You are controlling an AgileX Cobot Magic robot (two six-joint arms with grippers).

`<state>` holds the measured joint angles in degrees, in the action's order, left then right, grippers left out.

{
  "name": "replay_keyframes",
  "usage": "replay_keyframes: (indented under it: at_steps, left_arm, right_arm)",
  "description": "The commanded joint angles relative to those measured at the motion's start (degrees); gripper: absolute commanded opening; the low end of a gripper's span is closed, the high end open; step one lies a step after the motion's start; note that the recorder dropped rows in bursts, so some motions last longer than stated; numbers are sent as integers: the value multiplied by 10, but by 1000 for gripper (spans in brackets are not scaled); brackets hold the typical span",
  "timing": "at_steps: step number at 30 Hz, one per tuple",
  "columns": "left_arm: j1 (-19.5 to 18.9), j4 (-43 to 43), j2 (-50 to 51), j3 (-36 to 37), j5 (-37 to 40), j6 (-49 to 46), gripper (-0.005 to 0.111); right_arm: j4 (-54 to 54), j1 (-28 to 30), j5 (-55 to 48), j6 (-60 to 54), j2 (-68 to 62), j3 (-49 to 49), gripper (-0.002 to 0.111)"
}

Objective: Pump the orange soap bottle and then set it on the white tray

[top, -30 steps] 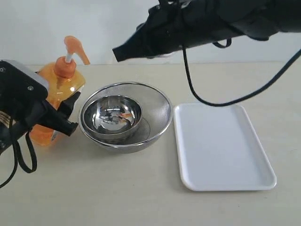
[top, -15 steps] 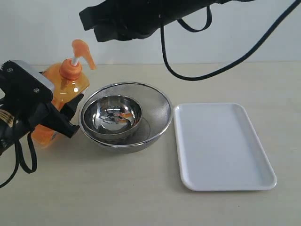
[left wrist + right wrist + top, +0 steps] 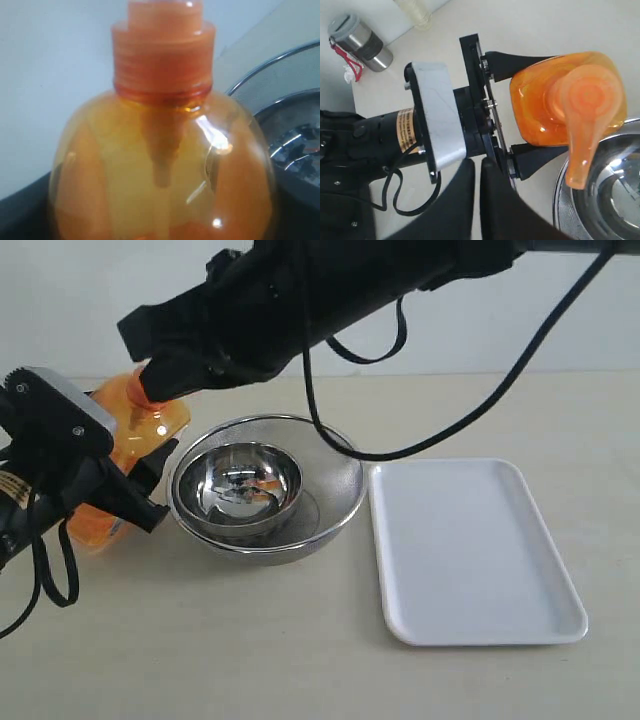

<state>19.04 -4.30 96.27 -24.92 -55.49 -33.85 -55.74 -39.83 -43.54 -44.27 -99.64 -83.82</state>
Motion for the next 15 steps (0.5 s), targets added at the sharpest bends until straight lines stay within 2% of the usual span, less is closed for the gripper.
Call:
replay_keyframes:
  at_steps: [1,5,15]
  left_arm:
    - [-1,3,-5,-4,-13,-5,5]
    - [-1,3,-5,-4,-10,-5,5]
    - [-1,3,-5,-4,-9,-5,5]
  right_arm:
    - [5,-6,29,-21,-22,-1,0]
    - [58,-6,61,-3,-26,-1,0]
    - [106,-6,118,14,-27,-1,0]
